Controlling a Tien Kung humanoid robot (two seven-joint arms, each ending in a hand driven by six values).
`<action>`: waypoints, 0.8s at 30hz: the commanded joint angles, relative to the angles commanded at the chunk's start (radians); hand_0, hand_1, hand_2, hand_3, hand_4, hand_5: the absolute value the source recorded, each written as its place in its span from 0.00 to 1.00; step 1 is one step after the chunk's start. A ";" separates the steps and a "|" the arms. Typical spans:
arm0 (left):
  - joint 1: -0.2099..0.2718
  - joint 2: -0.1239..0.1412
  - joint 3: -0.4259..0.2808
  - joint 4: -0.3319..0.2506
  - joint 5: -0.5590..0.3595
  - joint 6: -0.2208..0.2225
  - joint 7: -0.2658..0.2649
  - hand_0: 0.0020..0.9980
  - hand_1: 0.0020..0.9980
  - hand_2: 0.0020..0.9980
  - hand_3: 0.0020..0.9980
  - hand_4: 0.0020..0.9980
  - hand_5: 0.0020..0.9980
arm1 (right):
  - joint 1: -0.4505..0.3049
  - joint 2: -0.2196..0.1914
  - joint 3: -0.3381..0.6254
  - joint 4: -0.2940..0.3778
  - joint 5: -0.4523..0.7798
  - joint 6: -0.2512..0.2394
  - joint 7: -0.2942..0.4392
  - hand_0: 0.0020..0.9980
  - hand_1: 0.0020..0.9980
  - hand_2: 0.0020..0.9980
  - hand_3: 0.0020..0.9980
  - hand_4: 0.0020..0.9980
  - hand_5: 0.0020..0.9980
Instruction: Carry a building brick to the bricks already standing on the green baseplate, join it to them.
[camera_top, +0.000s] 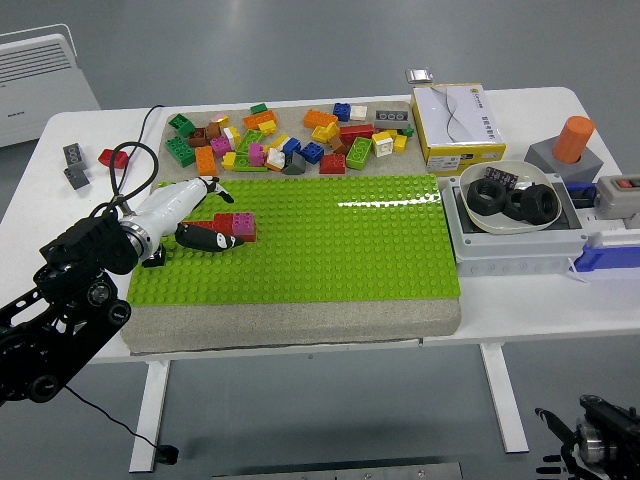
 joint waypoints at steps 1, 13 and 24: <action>0.015 0.007 -0.015 -0.020 -0.003 0.009 -0.005 1.00 0.98 0.98 0.71 0.90 0.38 | 0.001 0.002 0.011 0.001 -0.014 0.006 0.000 0.58 0.55 0.68 0.80 0.94 1.00; 0.249 0.088 -0.159 -0.141 -0.096 0.240 -0.250 0.97 0.89 0.88 0.66 0.78 0.25 | -0.010 0.022 0.014 0.001 -0.017 0.018 0.000 0.58 0.57 0.70 0.83 0.94 1.00; 0.347 0.102 -0.206 -0.135 -0.086 0.257 -0.293 0.97 0.89 0.88 0.67 0.78 0.25 | -0.024 0.037 0.043 0.005 -0.069 0.036 0.000 0.58 0.58 0.71 0.87 0.94 1.00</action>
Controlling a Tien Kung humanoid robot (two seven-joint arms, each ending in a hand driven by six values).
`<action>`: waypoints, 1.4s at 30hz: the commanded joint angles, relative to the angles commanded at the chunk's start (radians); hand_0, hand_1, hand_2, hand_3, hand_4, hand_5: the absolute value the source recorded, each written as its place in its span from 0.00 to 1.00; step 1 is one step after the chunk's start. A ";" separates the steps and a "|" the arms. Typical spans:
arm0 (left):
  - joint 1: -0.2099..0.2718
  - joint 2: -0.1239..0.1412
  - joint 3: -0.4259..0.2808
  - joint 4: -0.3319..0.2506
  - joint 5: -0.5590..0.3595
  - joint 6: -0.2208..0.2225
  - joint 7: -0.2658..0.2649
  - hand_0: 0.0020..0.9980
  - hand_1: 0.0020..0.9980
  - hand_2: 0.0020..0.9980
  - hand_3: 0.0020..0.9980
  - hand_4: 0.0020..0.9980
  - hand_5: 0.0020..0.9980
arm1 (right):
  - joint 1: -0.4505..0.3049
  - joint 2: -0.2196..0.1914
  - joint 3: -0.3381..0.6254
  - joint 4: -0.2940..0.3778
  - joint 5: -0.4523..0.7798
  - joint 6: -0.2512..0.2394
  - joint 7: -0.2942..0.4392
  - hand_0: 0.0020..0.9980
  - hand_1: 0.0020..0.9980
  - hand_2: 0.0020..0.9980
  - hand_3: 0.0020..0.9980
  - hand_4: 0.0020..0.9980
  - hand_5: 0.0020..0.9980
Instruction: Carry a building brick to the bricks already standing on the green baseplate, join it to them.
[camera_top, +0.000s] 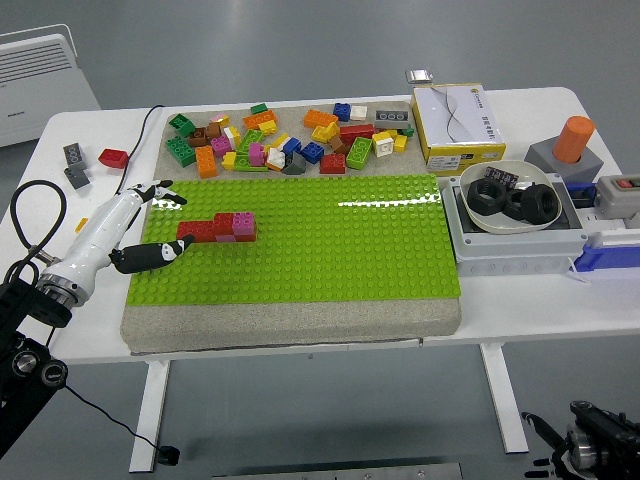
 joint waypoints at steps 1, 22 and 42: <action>0.005 0.001 -0.004 0.001 0.001 0.000 0.000 0.97 0.89 0.88 0.67 0.78 0.25 | -0.001 0.000 0.002 0.000 -0.003 0.001 0.000 0.58 0.58 0.71 0.87 0.94 1.00; 0.015 -0.020 -0.073 0.028 0.021 -0.034 0.017 0.97 0.90 0.89 0.65 0.75 0.20 | -0.033 -0.006 -0.041 -0.012 0.070 -0.031 0.000 0.58 0.59 0.69 0.85 0.94 1.00; 0.023 -0.042 -0.110 0.045 0.038 -0.064 0.030 0.97 0.91 0.90 0.65 0.75 0.19 | -0.033 -0.013 -0.055 -0.021 0.091 -0.032 0.000 0.57 0.59 0.69 0.84 0.95 1.00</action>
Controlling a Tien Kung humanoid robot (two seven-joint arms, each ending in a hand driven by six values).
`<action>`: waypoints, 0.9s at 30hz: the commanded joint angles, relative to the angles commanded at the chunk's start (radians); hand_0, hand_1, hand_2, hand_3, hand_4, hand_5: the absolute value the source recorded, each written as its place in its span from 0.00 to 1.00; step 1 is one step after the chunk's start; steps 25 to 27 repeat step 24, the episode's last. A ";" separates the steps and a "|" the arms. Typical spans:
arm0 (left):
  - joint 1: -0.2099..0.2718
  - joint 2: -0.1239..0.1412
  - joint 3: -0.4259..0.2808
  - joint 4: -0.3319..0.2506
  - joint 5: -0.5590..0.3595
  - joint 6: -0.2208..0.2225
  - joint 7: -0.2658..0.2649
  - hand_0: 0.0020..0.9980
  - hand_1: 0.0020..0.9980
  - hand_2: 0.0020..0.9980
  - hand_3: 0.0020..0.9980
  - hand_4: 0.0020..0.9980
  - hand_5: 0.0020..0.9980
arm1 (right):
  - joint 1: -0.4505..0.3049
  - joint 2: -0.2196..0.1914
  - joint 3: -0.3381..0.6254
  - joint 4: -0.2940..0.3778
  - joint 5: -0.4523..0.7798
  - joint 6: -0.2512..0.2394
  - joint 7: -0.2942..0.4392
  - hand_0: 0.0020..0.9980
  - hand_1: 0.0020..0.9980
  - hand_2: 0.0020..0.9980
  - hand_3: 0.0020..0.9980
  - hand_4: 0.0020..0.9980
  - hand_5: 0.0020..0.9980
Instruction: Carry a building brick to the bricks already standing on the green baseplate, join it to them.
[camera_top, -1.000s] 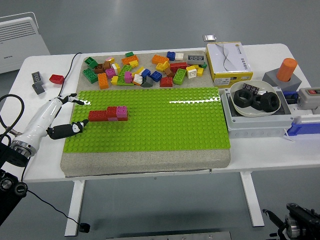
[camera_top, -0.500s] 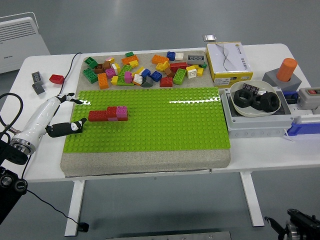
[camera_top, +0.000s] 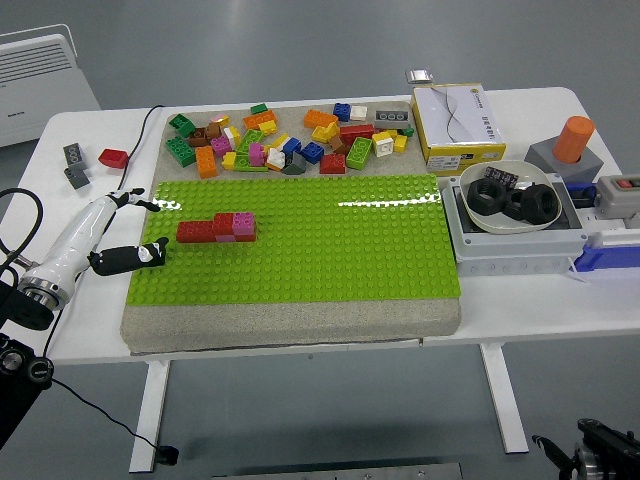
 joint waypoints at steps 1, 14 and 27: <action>0.001 0.000 -0.001 0.000 0.000 -0.001 0.000 0.97 0.91 0.90 0.65 0.75 0.19 | 0.000 0.000 -0.003 -0.001 0.005 -0.001 0.000 0.57 0.59 0.69 0.84 0.95 1.00; 0.004 -0.014 0.006 0.007 -0.005 -0.009 0.002 0.97 0.91 0.91 0.65 0.74 0.18 | -0.007 0.003 -0.018 0.001 0.032 -0.010 0.000 0.57 0.59 0.69 0.84 0.95 1.00; -0.003 -0.024 0.012 0.039 -0.015 -0.003 -0.008 0.97 0.92 0.91 0.64 0.73 0.18 | -0.011 0.003 -0.041 0.004 0.072 -0.014 0.000 0.58 0.59 0.69 0.84 0.96 1.00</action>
